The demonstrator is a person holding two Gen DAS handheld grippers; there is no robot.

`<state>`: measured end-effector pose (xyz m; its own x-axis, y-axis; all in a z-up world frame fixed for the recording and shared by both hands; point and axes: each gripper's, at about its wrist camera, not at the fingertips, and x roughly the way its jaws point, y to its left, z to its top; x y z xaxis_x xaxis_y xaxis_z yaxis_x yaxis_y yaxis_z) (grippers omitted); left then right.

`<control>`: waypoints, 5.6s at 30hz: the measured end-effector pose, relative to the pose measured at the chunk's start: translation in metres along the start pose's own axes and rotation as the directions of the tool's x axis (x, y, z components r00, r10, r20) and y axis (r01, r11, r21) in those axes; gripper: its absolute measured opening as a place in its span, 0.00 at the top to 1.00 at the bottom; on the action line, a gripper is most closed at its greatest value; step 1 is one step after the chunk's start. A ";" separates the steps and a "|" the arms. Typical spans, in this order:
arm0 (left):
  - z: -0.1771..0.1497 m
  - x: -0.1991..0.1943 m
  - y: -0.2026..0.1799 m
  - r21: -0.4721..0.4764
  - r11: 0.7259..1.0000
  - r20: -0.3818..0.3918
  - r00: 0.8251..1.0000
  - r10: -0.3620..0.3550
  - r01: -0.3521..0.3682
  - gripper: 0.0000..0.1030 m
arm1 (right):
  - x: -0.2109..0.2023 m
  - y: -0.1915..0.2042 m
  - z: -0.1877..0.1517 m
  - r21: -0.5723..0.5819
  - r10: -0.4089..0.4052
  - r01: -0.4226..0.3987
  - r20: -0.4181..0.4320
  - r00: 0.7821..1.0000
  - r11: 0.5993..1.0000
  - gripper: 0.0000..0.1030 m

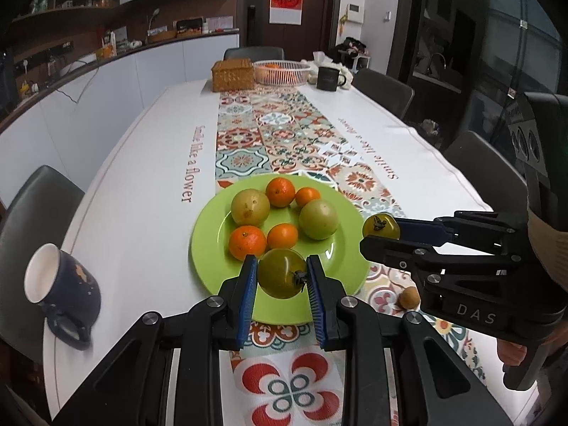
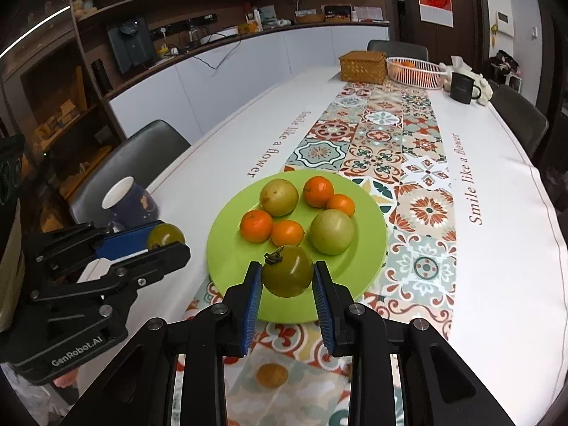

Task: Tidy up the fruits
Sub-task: 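Carry both small green fruits onto the green plate and open both tools, then move both tools back toward the two brown round fruits, then grasp a brown round fruit with the left tool while the right tool grasps another, then carry both brown fruits onto the green plate and open both tools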

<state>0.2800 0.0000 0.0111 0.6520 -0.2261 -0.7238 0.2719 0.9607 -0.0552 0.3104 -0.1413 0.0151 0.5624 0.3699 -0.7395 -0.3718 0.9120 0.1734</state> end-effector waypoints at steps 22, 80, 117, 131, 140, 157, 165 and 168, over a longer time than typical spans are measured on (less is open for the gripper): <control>0.000 0.052 0.013 -0.014 1.000 -0.092 0.996 0.024 -0.025 0.64 | 0.059 -0.012 0.005 -0.004 0.003 -0.004 -0.083 0.997 1.000 0.67; -0.071 -0.049 -0.075 0.028 0.995 0.038 0.995 0.094 -0.096 0.22 | -0.088 -0.026 -0.094 -0.064 -0.169 0.177 0.114 0.979 0.982 0.33; -0.085 0.046 -0.084 0.033 0.998 -0.134 0.990 -0.051 0.056 0.67 | 0.015 -0.051 -0.100 -0.035 -0.135 0.133 -0.086 0.987 0.991 0.60; -0.083 0.043 -0.083 0.013 0.997 -0.129 0.989 -0.075 0.077 0.73 | 0.010 -0.046 -0.103 -0.028 -0.127 0.126 -0.070 0.989 0.992 0.70; -0.085 0.025 -0.081 0.002 0.997 -0.106 0.991 -0.076 0.077 0.73 | -0.006 -0.040 -0.107 -0.016 -0.125 0.125 -0.051 0.991 0.992 0.70; -0.090 -0.027 -0.074 -0.010 0.999 -0.038 0.998 -0.044 0.044 0.73 | -0.053 -0.011 -0.111 -0.010 -0.112 0.113 0.036 0.993 0.994 0.70; -0.084 -0.057 -0.067 -0.023 0.999 0.015 1.000 -0.023 0.023 0.73 | -0.073 0.001 -0.107 -0.007 -0.107 0.108 0.084 0.991 0.994 0.70; -0.081 -0.067 -0.065 -0.022 1.000 0.038 0.999 -0.011 0.012 0.73 | -0.079 0.006 -0.102 -0.008 -0.106 0.108 0.102 0.989 0.994 0.70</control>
<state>0.1615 -0.0339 0.0080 0.6756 -0.2429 -0.6961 0.2642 0.9612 -0.0790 0.1879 -0.1834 0.0082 0.6710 0.2869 -0.6837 -0.3152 0.9450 0.0872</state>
